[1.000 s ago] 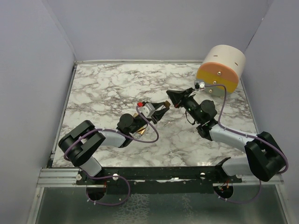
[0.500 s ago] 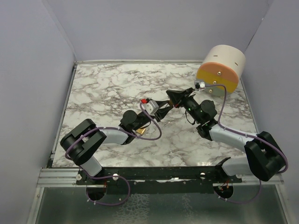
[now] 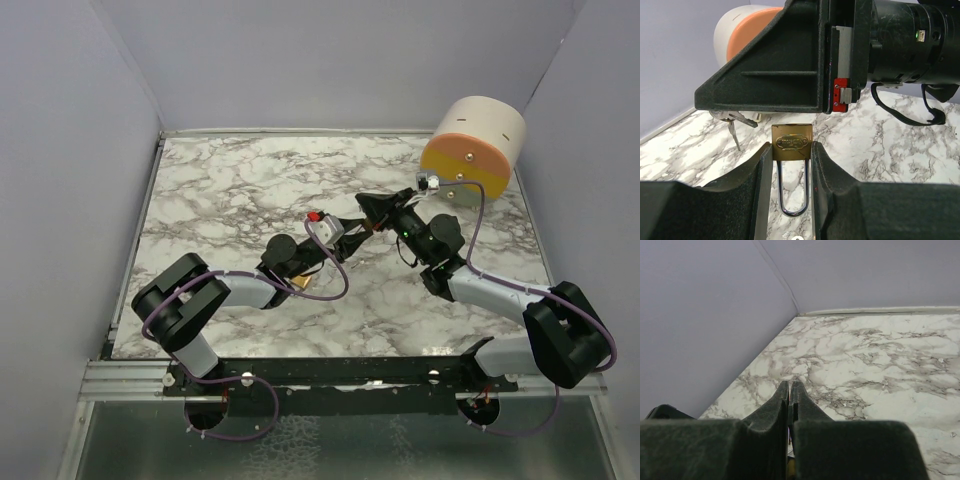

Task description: Unlock with the key

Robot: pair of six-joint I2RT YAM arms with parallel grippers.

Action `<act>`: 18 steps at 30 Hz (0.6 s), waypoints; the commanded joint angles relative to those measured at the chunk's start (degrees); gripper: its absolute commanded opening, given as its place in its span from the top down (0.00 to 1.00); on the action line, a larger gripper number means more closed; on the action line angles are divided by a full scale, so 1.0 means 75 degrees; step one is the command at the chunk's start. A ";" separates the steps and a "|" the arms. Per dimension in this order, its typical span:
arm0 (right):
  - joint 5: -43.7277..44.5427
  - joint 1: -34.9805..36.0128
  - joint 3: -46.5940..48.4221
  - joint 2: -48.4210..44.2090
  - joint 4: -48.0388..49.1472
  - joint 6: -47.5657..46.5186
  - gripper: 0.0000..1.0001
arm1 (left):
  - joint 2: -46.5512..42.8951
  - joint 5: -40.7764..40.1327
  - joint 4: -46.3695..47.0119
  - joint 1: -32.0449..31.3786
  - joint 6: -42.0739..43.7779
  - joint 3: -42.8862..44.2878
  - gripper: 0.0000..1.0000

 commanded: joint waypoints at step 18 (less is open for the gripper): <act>-0.0127 0.0034 -0.0089 -0.0078 0.0219 0.0114 0.99 | -0.0155 -0.0200 0.0183 -0.0058 0.0426 0.0182 1.00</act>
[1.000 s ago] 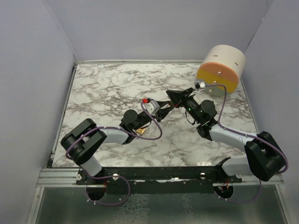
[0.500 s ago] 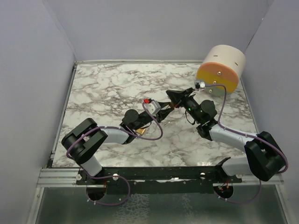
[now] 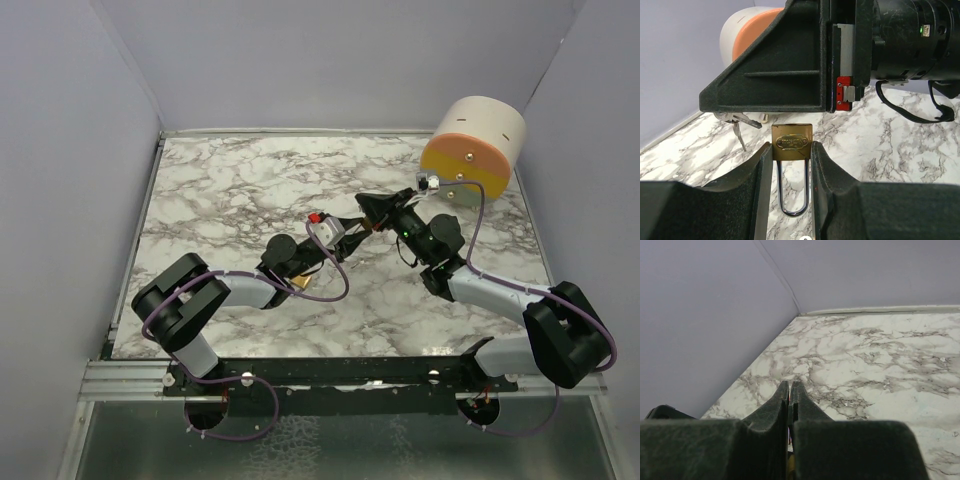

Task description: Unlock with the key

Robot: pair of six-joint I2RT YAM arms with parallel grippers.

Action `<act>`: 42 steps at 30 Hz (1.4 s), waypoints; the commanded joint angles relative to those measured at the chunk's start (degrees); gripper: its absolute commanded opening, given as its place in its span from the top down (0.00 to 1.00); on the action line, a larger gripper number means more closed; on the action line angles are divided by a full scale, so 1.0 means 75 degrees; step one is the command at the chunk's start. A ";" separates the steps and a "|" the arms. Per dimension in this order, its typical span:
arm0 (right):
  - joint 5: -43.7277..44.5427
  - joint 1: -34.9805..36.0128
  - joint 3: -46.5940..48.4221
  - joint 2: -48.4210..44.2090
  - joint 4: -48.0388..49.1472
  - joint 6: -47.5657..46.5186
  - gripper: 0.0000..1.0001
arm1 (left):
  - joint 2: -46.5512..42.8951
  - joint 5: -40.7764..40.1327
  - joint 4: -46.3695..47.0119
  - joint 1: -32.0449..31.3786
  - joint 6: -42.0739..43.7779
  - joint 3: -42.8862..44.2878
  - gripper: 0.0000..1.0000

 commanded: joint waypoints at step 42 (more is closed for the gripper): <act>-0.0001 0.0033 -0.0340 -0.0329 0.0107 0.0064 0.99 | -0.0309 -0.0891 0.0654 -0.0065 0.0060 -0.0129 1.00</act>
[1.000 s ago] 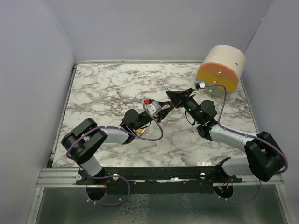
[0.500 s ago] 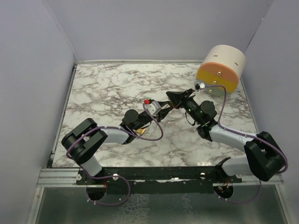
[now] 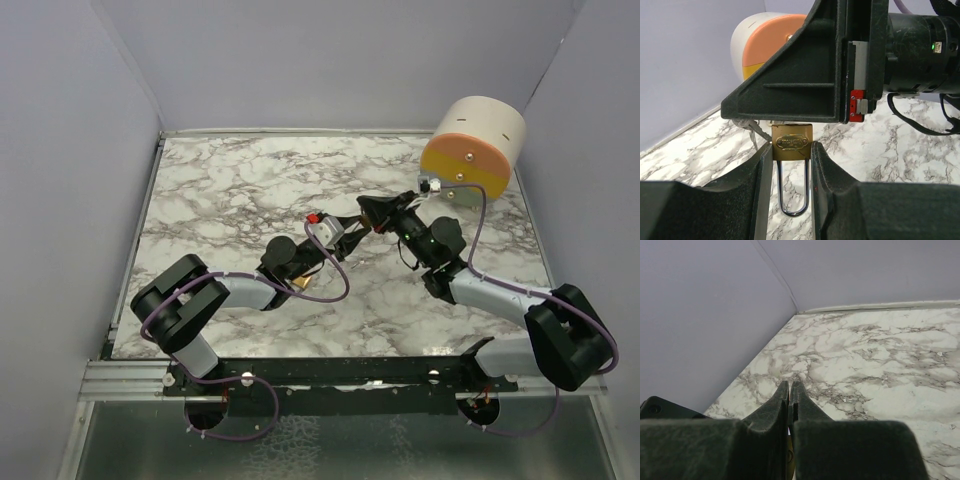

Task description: Unlock with the key

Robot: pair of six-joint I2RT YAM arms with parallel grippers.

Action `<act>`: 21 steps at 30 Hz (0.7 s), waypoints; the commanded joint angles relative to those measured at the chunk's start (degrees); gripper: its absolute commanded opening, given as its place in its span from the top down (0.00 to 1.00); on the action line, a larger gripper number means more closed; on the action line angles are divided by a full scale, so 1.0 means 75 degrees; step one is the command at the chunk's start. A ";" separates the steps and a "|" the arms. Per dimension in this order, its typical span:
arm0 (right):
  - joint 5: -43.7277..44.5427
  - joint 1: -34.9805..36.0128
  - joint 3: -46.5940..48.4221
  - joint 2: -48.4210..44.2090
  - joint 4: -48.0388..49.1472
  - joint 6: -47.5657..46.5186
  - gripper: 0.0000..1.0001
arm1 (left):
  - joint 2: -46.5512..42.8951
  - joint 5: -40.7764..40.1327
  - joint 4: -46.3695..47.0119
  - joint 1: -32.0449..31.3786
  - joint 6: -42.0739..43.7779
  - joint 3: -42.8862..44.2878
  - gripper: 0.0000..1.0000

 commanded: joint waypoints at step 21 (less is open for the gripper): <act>-0.0025 0.0034 -0.0310 -0.0420 -0.0078 0.0053 0.99 | -0.0297 -0.1081 0.0298 -0.0003 0.0103 -0.0168 1.00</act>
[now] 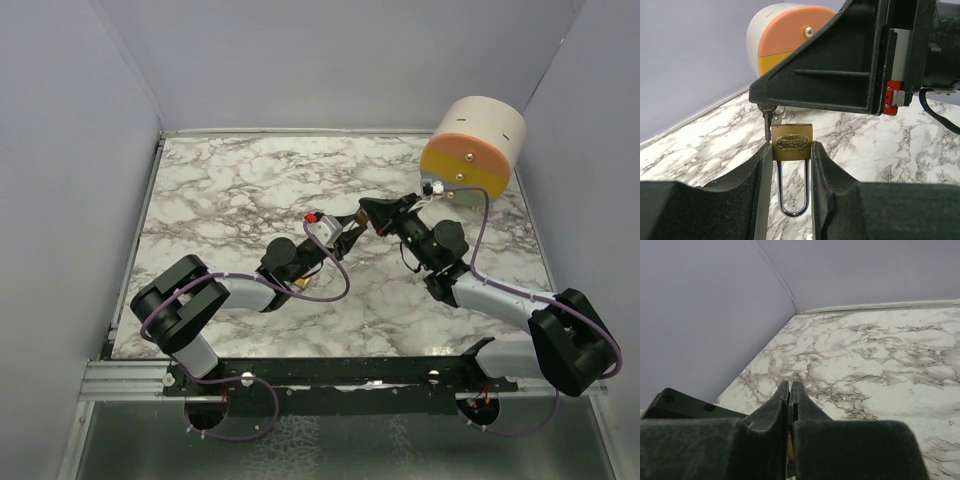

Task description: Unlock with the key

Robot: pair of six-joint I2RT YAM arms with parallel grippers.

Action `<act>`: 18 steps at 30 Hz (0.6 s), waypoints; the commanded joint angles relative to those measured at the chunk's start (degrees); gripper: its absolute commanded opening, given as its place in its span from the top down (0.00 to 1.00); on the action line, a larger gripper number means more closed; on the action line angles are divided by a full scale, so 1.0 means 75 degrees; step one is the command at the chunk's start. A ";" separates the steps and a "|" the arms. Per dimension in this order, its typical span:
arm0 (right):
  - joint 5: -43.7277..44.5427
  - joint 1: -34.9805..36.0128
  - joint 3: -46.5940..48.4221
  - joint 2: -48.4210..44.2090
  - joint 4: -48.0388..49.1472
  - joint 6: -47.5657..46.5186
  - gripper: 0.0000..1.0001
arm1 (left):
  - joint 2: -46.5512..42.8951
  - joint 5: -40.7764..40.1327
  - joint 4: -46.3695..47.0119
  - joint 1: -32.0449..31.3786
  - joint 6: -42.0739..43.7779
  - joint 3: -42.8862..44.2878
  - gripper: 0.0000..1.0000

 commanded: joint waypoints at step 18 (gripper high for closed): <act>0.0350 0.0034 0.0117 -0.0350 -0.0326 -0.0396 0.99 | -0.0375 -0.0242 0.0288 0.0039 0.0079 -0.0369 1.00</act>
